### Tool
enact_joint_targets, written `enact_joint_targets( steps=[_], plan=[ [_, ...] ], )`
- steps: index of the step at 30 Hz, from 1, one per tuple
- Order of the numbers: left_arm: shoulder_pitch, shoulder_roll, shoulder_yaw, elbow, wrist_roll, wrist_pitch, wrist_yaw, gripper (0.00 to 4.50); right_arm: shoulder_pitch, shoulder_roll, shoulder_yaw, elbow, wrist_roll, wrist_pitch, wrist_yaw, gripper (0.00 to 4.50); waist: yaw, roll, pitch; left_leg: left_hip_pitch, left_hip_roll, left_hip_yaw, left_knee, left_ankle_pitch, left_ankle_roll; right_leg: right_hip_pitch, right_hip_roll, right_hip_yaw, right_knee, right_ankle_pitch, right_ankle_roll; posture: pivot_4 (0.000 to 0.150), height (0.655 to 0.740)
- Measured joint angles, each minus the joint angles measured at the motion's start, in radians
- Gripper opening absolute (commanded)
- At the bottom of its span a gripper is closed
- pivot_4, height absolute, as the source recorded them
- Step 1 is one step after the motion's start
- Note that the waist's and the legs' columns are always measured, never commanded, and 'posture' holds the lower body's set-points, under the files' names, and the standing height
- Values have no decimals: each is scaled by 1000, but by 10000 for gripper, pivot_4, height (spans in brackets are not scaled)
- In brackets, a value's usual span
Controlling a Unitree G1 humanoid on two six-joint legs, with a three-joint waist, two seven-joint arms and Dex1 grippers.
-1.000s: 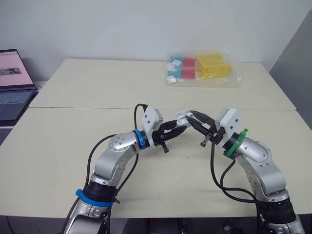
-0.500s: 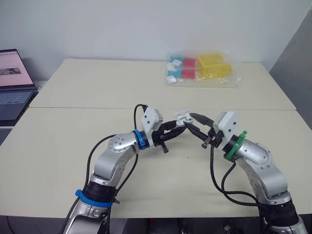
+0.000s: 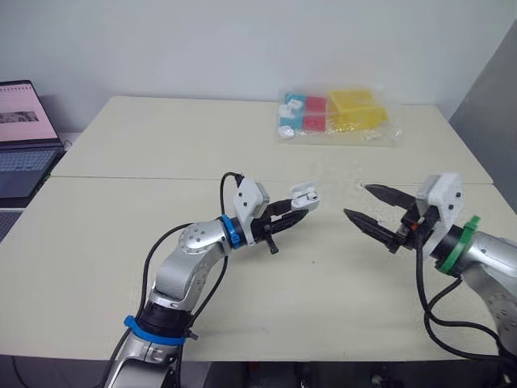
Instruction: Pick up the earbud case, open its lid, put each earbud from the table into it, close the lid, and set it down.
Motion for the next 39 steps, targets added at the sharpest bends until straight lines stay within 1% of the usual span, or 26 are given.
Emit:
enact_joint_targets(
  steps=[4,6,11,17,22,26,30,32,34,38,39],
  plan=[
    [5,5,-16,0,10,-19,-11,7801,-6,-10,84,87,-172,66,-167,32714,-4,0,0,1,0,1,0,0,0,0,0,1,1,0,0,1500,7287],
    [6,10,-21,0,18,-24,-22,7801,-13,11,123,129,-223,62,-202,32714,-4,0,0,1,0,0,0,0,0,-1,1,0,1,0,0,1500,7287],
    [5,11,-31,3,23,-41,-32,7801,-130,92,204,341,-349,30,-297,32714,-5,0,0,-1,0,1,-1,0,0,-1,1,1,0,0,0,1500,7287],
    [7,14,-32,5,29,-44,-40,7801,-183,128,220,520,-421,-12,-326,32714,-2,0,0,-2,0,1,-1,0,0,-1,1,1,-2,0,0,1500,7287],
    [25,11,-37,5,39,-59,-40,7801,-204,187,206,605,-446,-26,-358,32714,-2,0,0,-1,0,1,-1,0,0,-2,1,1,-1,0,0,1500,7287],
    [32,12,-38,7,43,-70,-42,7801,-212,231,162,620,-434,-9,-364,32714,-2,0,0,-1,0,1,-1,0,0,-1,1,1,0,0,0,1500,7287],
    [32,12,-38,8,43,-81,-42,7801,-214,243,138,613,-421,26,-362,32714,-2,1,0,-1,0,1,-1,0,0,-1,1,1,0,0,0,1500,7287],
    [32,12,-38,9,44,-81,-42,7801,-214,246,130,610,-413,38,-360,28989,-2,1,0,-1,0,1,-1,0,0,-1,1,0,0,0,0,1500,7287],
    [32,12,-38,9,44,-81,-43,7801,-213,253,128,600,-405,52,-359,23416,-2,1,0,-1,0,1,-1,0,0,-1,1,0,0,0,0,1500,7287],
    [31,13,-38,9,44,-81,-44,7801,-208,255,129,581,-392,80,-343,8113,2,1,0,-1,0,0,-1,0,0,-1,0,0,-1,0,0,1500,7287],
    [31,14,-38,9,44,-81,-45,7801,-209,255,129,579,-386,84,-338,4925,2,1,0,-1,0,1,-1,0,0,-1,0,0,-1,0,0,1500,7287]
  ],
)
